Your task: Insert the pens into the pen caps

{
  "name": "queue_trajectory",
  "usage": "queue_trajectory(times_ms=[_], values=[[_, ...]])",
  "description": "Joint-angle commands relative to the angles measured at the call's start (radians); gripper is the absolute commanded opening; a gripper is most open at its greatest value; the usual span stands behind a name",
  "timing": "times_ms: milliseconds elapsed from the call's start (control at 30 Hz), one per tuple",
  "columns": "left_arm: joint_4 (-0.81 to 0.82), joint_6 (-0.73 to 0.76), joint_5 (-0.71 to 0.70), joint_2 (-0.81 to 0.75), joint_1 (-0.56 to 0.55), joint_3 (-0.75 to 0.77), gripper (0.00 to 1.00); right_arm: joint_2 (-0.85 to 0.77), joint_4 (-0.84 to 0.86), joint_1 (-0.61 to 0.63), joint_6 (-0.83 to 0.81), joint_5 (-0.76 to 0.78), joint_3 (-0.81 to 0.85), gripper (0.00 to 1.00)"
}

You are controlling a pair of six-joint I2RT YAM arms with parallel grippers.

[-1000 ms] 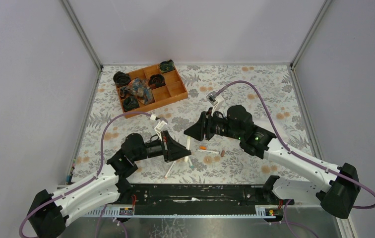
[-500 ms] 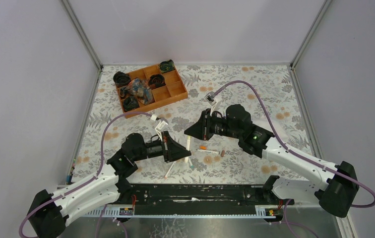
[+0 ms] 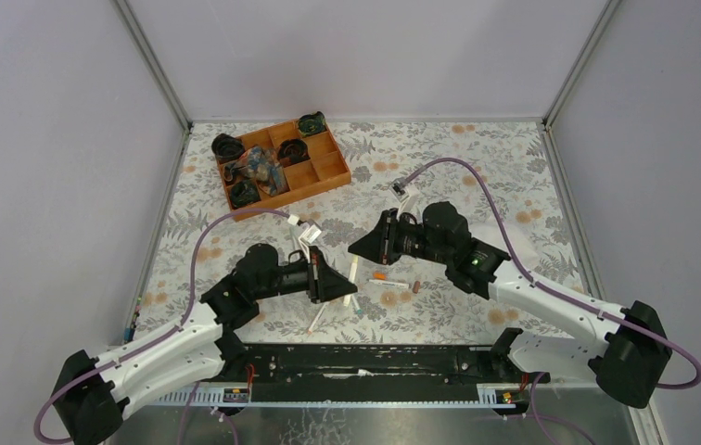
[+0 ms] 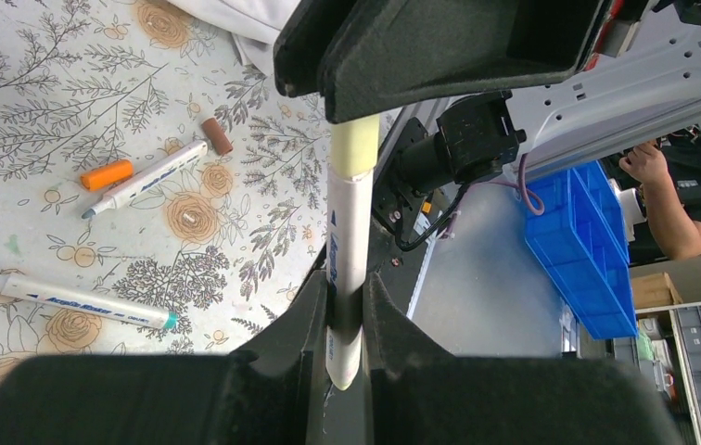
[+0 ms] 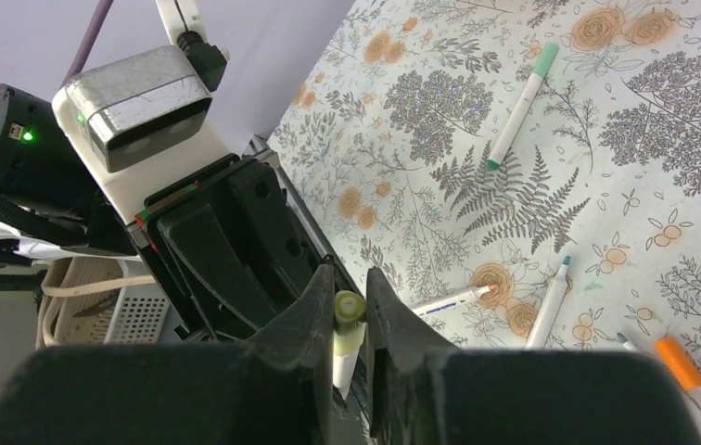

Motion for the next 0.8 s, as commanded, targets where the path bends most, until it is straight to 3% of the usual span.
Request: queue_trajectory(times_ms=[0,767], values=[[0.121,0.012,-0.102,0.005,0.014,0.064,0.0,-0.031,-0.061,0.024,0.026,-0.094,-0.042,0.0],[0.2,0.0,-0.084,0.044,0.016,0.11,0.0,-0.104,-0.059,0.097,0.036,-0.187,-0.195,0.0]])
